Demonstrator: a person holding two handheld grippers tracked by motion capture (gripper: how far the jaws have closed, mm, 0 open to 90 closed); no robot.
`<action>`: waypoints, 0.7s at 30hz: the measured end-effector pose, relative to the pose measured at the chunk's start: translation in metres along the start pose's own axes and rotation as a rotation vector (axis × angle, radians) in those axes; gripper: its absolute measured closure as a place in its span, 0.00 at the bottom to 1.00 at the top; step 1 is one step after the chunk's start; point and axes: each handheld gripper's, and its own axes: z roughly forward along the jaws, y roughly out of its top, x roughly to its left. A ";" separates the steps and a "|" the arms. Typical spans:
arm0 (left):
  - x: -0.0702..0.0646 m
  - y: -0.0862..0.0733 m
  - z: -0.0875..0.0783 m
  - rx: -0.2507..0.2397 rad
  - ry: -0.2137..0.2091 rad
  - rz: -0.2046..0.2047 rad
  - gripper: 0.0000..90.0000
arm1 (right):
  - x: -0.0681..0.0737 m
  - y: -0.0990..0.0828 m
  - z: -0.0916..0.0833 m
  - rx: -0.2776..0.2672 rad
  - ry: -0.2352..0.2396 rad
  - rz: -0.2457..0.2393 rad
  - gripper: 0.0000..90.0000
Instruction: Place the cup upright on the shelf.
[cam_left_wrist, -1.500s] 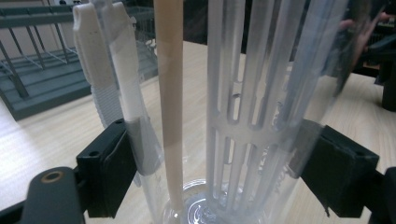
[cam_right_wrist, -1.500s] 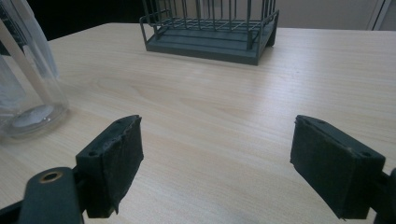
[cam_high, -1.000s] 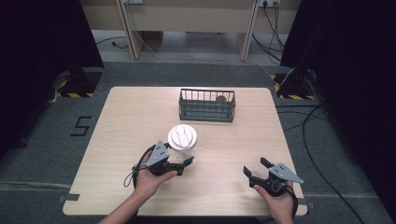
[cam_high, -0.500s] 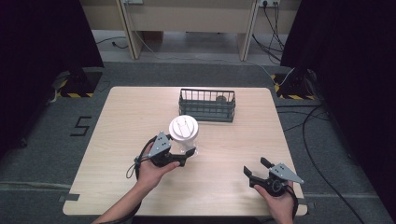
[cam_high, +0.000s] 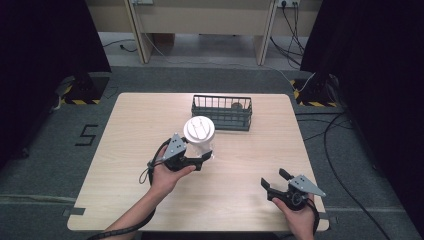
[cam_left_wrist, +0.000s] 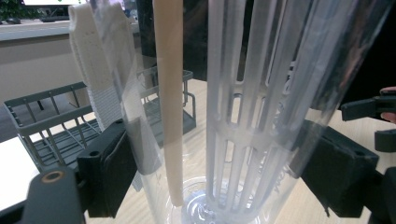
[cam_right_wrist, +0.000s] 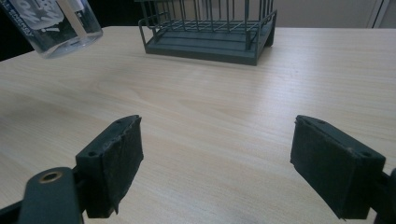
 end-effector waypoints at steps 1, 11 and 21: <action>0.001 0.001 0.001 -0.002 0.002 -0.001 0.20 | 0.000 0.000 0.000 0.001 0.000 0.000 0.19; 0.008 0.014 0.011 -0.007 0.012 0.016 0.20 | 0.000 0.000 0.000 -0.001 -0.001 0.002 0.19; 0.016 0.027 0.026 -0.014 0.018 0.012 0.20 | -0.001 0.000 0.000 -0.007 0.001 0.006 0.19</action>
